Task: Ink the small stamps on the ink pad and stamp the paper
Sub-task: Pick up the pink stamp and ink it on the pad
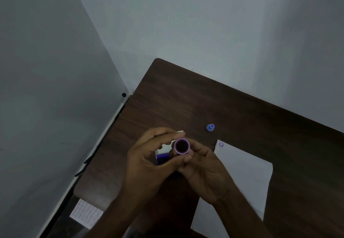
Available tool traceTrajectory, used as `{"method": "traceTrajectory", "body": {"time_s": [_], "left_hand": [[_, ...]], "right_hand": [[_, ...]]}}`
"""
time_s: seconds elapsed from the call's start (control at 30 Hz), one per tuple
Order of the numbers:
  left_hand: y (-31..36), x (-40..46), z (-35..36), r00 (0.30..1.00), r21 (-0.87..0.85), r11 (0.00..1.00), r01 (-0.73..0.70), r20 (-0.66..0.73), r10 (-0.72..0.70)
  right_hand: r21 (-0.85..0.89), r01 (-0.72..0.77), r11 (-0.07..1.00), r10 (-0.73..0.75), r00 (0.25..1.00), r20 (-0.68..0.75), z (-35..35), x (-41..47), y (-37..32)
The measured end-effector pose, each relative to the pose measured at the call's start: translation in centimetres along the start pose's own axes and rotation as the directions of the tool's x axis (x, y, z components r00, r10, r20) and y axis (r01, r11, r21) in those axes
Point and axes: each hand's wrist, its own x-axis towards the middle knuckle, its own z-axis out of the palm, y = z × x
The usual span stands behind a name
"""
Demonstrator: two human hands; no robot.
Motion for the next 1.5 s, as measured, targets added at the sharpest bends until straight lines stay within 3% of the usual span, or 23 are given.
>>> {"method": "traceTrajectory", "body": {"time_s": [0.27,0.43,0.67,0.87,1.17,1.33,1.5], "left_hand": [[-1.3,0.4,-0.2,0.996,-0.025,0.996,-0.08,0.04,0.081],[-1.4,0.4,-0.1,0.998,-0.088,0.994,-0.068,0.009,0.07],[-1.6,0.7,-0.1,0.998,-0.026,0.999,-0.046,0.049,0.048],[-1.3,0.4,0.2,0.996,-0.088,0.994,-0.059,0.066,0.065],[-1.7,-0.1,0.5,0.998,0.029,0.998,-0.059,0.003,0.059],[-1.9,-0.2,0.5,0.991,0.087,0.991,-0.106,-0.067,0.112],[-2.0,0.1,0.4,0.993,0.023,0.994,-0.107,-0.045,0.108]], "right_hand": [[0.031,0.01,0.999,-0.011,0.999,0.035,-0.3,0.2,0.2],[0.053,-0.003,0.999,0.002,1.0,0.027,-0.5,0.5,0.6],[0.079,-0.038,0.996,0.037,0.999,0.01,-1.2,0.4,0.8],[0.292,-0.074,0.953,0.08,0.997,-0.009,-1.0,0.7,1.1],[0.163,-0.167,0.972,0.163,0.986,0.038,-0.5,0.6,1.2],[0.262,-0.157,0.952,0.153,0.988,0.036,-0.8,0.5,1.8],[0.268,-0.085,0.96,0.089,0.996,-0.003,-0.6,0.3,2.3]]}}
